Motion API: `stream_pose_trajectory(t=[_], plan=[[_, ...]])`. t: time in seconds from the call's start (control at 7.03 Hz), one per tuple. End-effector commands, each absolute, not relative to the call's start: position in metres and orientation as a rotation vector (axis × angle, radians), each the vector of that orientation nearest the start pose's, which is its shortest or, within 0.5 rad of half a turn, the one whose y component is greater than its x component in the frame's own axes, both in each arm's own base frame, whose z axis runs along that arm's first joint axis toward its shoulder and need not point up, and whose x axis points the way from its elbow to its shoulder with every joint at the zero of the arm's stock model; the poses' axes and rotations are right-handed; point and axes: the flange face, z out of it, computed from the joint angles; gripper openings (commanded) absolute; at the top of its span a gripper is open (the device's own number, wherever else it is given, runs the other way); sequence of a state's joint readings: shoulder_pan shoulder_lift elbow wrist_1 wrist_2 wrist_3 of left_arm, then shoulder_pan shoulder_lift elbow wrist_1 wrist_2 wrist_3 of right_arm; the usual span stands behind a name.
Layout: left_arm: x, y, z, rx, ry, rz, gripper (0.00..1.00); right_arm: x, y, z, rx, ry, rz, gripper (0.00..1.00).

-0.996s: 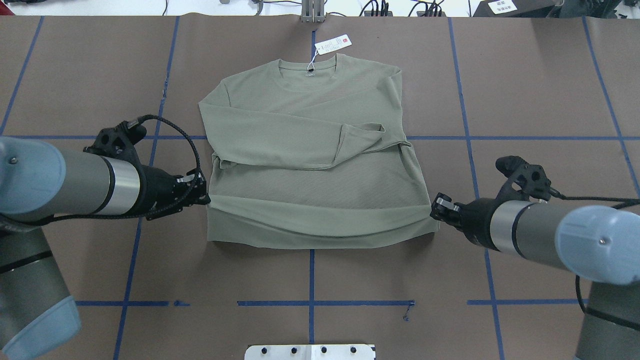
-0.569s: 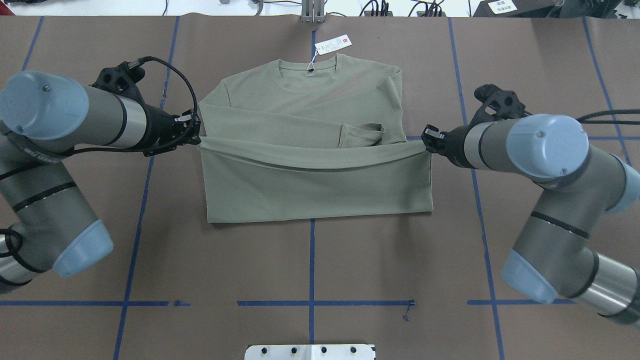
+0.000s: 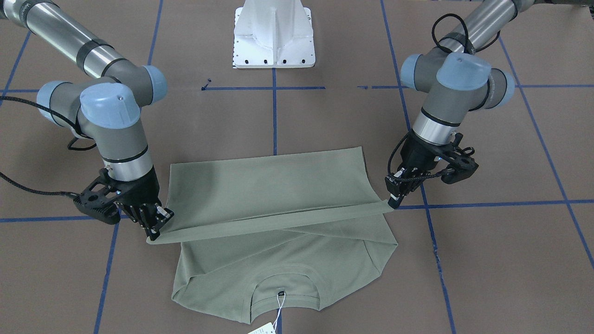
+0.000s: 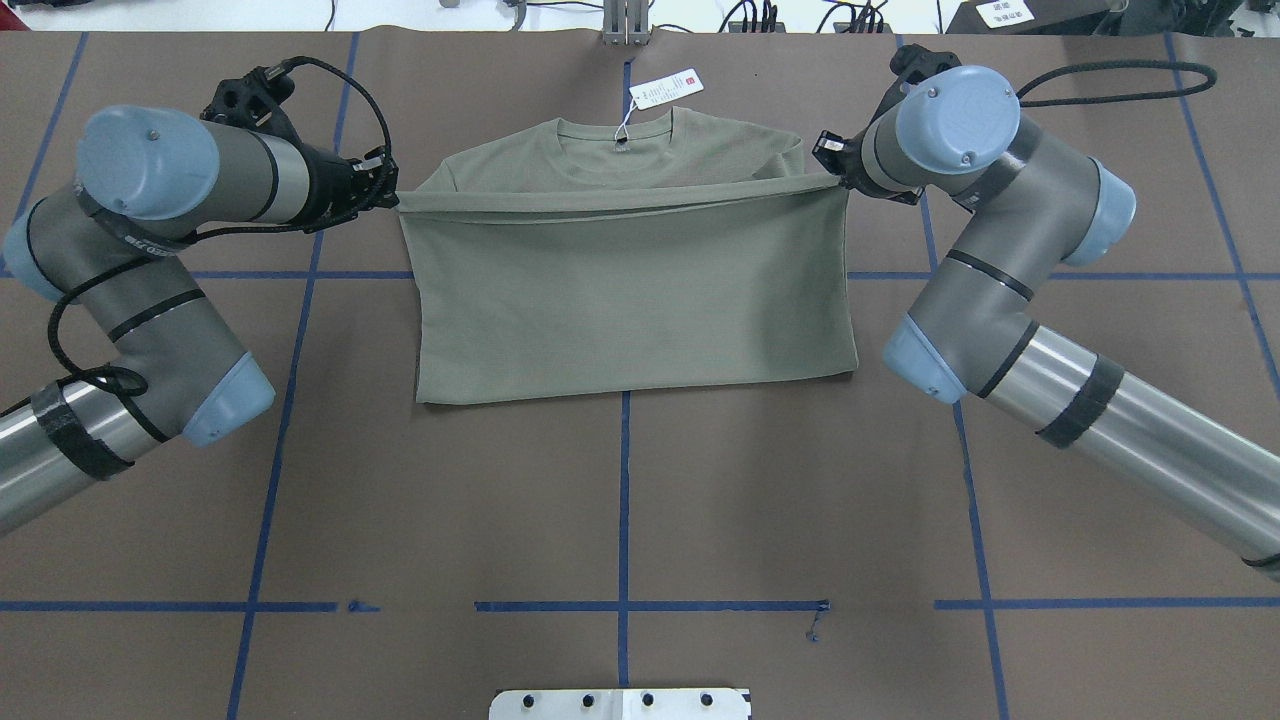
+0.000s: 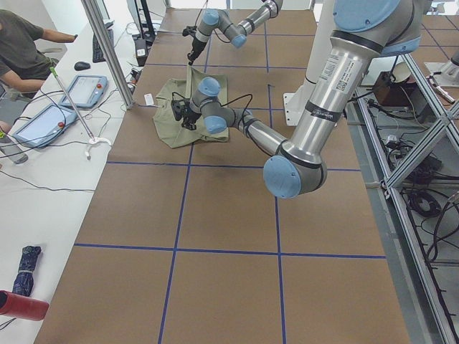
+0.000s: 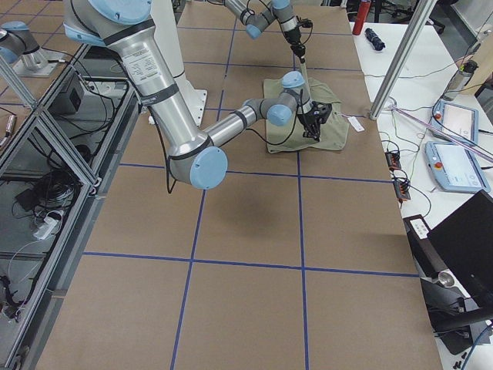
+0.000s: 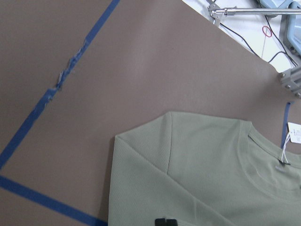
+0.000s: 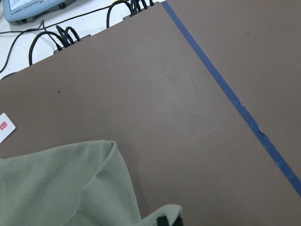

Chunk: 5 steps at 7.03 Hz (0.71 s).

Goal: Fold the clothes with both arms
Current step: 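Lift both hem corners and fold them toward the collar with both grippers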

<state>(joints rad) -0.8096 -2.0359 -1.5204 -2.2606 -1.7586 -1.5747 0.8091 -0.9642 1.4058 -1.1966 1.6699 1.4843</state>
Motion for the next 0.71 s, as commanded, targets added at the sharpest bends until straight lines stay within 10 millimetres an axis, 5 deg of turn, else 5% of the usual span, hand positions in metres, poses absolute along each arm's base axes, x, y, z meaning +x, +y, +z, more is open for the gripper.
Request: stream_pose_trajectory(t=[0.0,0.57], plan=[[0.391,-0.594,0.351,0.342,1.059,-0.601,0.00,-0.447,-0.657,0.337,0.255,-0.738,0.642,0.00],[0.400,-0.608,0.387,0.363,1.047,-0.600,0.00,-0.469,-0.678,0.328,0.240,-0.712,0.634,0.00]])
